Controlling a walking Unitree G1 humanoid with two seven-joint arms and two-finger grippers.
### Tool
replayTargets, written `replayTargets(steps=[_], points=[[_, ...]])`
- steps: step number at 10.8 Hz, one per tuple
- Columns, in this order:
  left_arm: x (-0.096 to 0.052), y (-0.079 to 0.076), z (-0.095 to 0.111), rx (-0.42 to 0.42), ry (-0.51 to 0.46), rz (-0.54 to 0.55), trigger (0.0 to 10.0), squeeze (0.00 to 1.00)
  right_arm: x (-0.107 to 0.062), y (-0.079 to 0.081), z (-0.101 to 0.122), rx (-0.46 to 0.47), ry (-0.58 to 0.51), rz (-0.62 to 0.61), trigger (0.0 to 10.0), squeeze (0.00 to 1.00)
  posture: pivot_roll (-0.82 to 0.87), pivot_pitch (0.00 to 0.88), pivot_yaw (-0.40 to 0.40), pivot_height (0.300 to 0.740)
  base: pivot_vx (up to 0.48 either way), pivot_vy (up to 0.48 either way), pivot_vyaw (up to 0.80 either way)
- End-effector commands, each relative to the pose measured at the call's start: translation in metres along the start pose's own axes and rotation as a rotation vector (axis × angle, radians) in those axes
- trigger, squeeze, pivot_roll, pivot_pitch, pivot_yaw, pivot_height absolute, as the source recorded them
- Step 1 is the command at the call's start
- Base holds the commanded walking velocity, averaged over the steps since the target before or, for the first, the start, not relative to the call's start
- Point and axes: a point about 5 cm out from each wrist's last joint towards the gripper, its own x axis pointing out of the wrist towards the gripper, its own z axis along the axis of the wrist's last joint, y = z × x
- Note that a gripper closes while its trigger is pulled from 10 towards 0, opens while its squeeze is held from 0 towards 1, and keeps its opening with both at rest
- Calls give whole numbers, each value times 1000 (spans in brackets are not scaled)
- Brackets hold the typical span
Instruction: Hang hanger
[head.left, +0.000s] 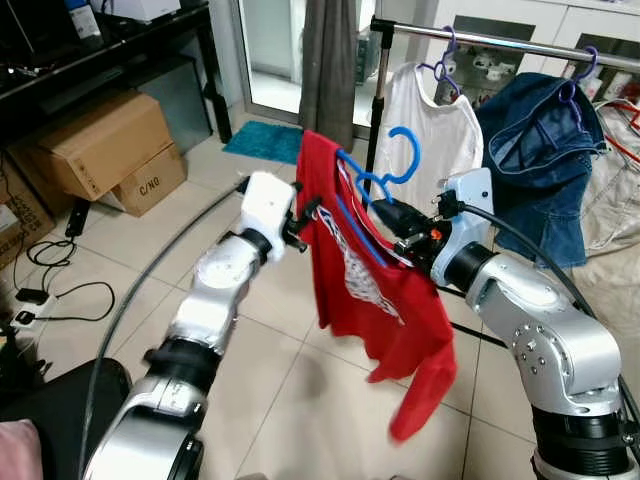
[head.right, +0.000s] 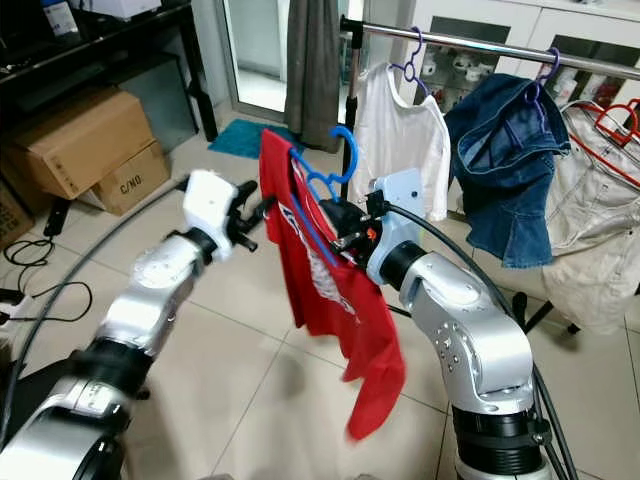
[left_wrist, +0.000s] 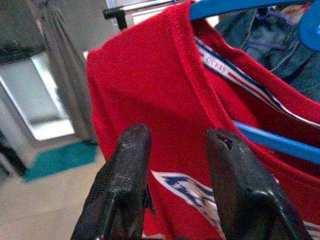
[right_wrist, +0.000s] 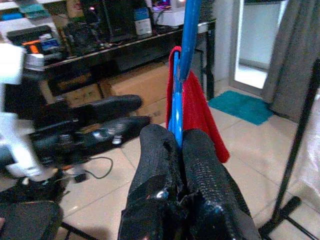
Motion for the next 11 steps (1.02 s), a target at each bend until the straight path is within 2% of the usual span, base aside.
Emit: replayTargets(steps=[1,3,4,7,8,9,10,11], points=[[7,3,12,77,-36,26,10000,0,0,5,9,0,-40,39,0,0,-86,0,-6,740,0,0,0],[12,9,21,100,-74,90,10000,0,-1,7,10,5,-44,54,0,0,-95,0,2,740,0,0,0],[16,4,24,90,-98,57,10000,0,-2,8,11,14,-50,61,0,0,-98,0,5,740,0,0,0],[17,3,23,92,-98,54,10000,0,-3,9,11,16,-52,63,0,0,-99,0,9,740,0,0,0],[23,-2,24,80,-97,25,2941,0,-3,10,12,28,-68,83,0,0,-93,0,5,740,0,0,0],[26,-8,25,77,-99,7,5686,0,-3,12,13,32,-74,93,0,0,-93,0,10,740,0,0,0],[26,-10,22,79,-94,3,10000,0,-3,13,14,33,-78,97,0,0,-93,0,14,740,0,0,0],[26,-10,22,75,-95,-3,10000,0,-3,14,14,33,-78,97,0,0,-93,0,14,740,0,0,0]])
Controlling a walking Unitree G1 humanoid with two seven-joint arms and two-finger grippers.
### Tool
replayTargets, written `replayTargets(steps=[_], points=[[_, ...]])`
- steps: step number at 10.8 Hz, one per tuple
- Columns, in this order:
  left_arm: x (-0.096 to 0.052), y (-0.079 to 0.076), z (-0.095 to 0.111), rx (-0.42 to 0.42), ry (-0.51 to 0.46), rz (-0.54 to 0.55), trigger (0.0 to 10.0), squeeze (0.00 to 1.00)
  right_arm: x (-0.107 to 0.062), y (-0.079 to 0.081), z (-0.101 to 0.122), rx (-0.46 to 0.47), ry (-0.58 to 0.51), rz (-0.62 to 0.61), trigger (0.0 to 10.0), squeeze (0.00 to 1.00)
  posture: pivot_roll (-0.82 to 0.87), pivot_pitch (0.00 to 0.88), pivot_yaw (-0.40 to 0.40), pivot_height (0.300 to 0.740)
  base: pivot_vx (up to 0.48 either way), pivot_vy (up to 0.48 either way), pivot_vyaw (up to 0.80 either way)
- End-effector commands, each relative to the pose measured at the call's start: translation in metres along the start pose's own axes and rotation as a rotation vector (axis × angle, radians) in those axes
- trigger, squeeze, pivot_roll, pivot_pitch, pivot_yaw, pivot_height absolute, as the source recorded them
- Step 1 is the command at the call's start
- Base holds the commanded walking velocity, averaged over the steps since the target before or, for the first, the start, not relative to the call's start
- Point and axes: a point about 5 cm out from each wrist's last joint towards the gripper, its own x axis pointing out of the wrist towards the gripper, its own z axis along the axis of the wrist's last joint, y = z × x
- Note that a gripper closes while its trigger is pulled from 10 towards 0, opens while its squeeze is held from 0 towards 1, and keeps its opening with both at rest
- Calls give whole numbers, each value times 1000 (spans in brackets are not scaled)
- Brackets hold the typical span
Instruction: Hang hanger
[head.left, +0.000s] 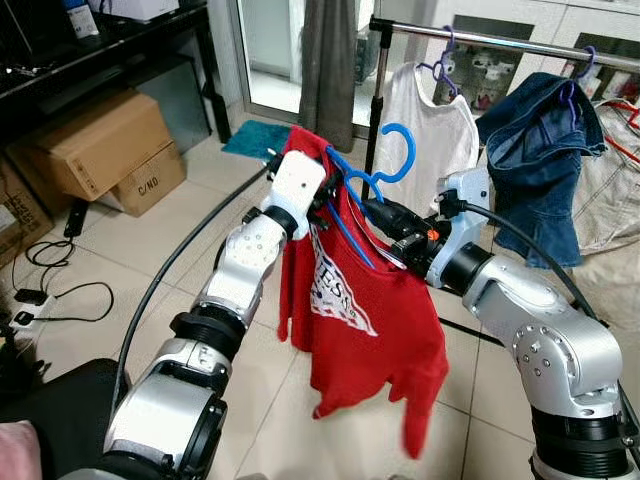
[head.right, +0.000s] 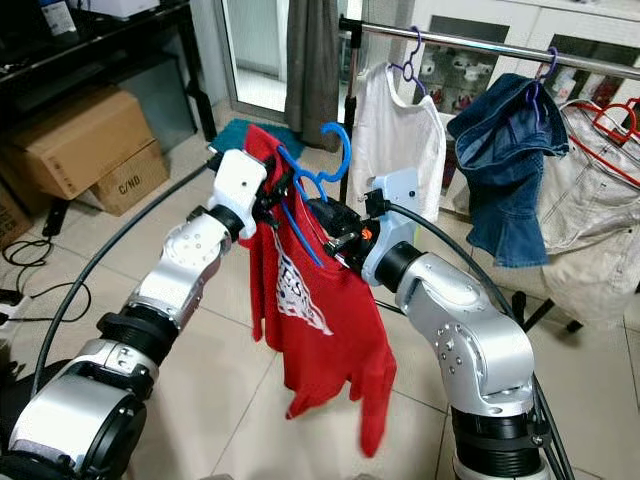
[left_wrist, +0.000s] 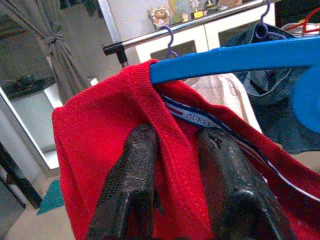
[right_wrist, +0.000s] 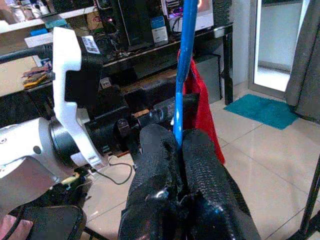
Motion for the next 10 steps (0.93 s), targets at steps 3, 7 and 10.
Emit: replayTargets(steps=[3,7,10], points=[[3,6,0,5,13,51,4235,0,-3,8,10,-19,-48,34,0,0,-92,0,18,740,0,0,0],[1,14,-2,-1,17,82,0,0,-1,8,9,-13,-45,37,0,0,-86,0,14,740,0,0,0],[-5,24,-9,-49,36,121,0,0,-2,6,8,-13,-37,27,0,0,-82,0,14,740,0,0,0]])
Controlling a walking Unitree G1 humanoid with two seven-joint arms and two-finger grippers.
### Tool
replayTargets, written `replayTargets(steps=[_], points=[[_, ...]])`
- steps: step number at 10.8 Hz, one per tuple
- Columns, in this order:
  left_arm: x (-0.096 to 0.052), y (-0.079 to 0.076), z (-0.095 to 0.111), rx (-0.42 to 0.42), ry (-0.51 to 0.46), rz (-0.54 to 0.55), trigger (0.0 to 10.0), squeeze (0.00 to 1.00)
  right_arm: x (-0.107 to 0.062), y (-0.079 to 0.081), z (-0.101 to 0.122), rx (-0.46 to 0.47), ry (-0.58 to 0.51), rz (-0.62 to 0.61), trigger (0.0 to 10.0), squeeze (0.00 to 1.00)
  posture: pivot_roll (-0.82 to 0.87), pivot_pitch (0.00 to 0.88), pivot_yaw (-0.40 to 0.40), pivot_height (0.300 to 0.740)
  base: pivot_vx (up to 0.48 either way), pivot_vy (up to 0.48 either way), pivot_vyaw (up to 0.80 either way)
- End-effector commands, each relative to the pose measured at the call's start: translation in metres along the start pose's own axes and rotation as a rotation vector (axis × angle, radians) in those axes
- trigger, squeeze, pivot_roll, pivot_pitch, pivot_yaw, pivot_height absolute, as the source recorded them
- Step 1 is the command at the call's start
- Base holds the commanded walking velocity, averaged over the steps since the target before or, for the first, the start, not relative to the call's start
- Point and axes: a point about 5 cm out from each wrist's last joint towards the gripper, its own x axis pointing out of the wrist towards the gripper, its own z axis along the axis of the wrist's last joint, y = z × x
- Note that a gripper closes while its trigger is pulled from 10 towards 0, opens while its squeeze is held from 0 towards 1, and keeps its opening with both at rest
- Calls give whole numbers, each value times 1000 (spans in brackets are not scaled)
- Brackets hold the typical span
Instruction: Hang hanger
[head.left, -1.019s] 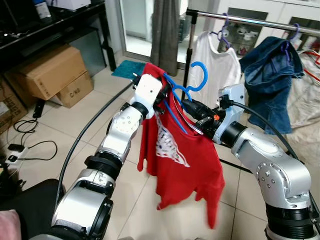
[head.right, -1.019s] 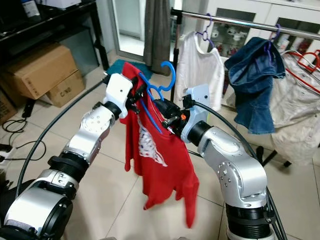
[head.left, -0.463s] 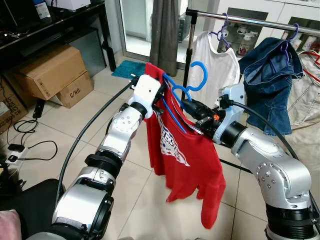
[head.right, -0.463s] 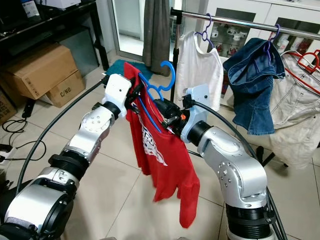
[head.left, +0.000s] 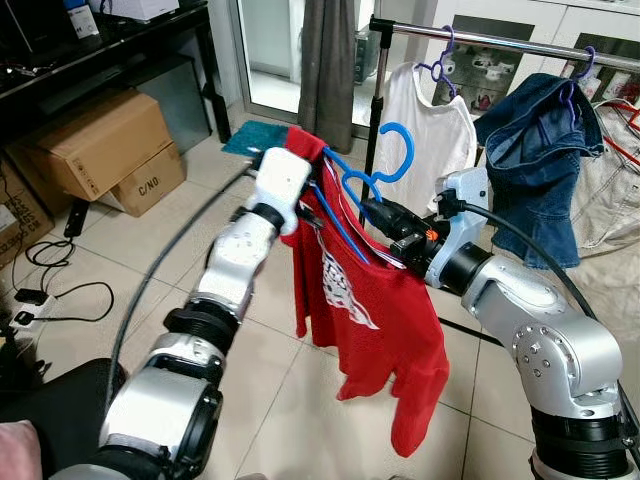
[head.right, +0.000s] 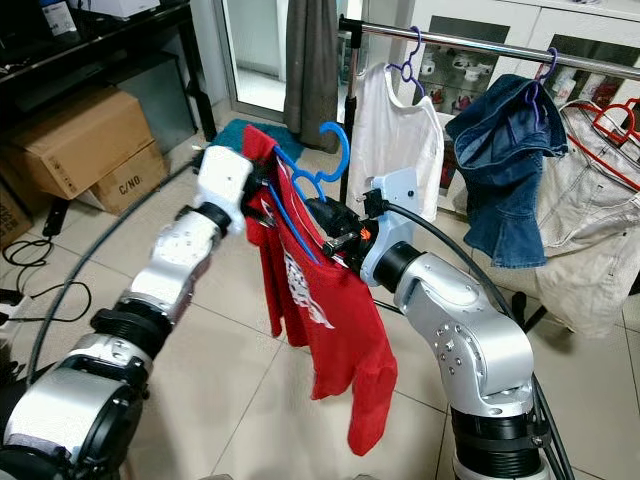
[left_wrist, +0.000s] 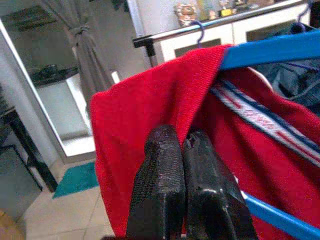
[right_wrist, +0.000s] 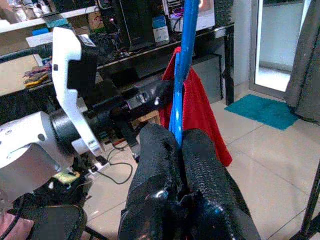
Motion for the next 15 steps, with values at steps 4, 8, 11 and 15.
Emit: replayTargets(steps=[4,8,11,15], points=[[-13,17,16,-71,-116,-46,0,0,-3,-9,-14,-104,121,-52,0,0,-85,0,6,740,0,0,0],[-40,123,38,-99,-100,368,0,0,-21,-4,-30,-142,200,61,0,0,-78,0,41,740,0,0,0],[-42,125,-3,-38,169,306,0,0,-24,0,-25,-84,123,114,0,0,-68,0,58,740,0,0,0],[-20,-6,-20,-167,119,-255,0,0,10,-5,-14,24,-44,-82,0,0,-59,0,76,740,0,0,0]])
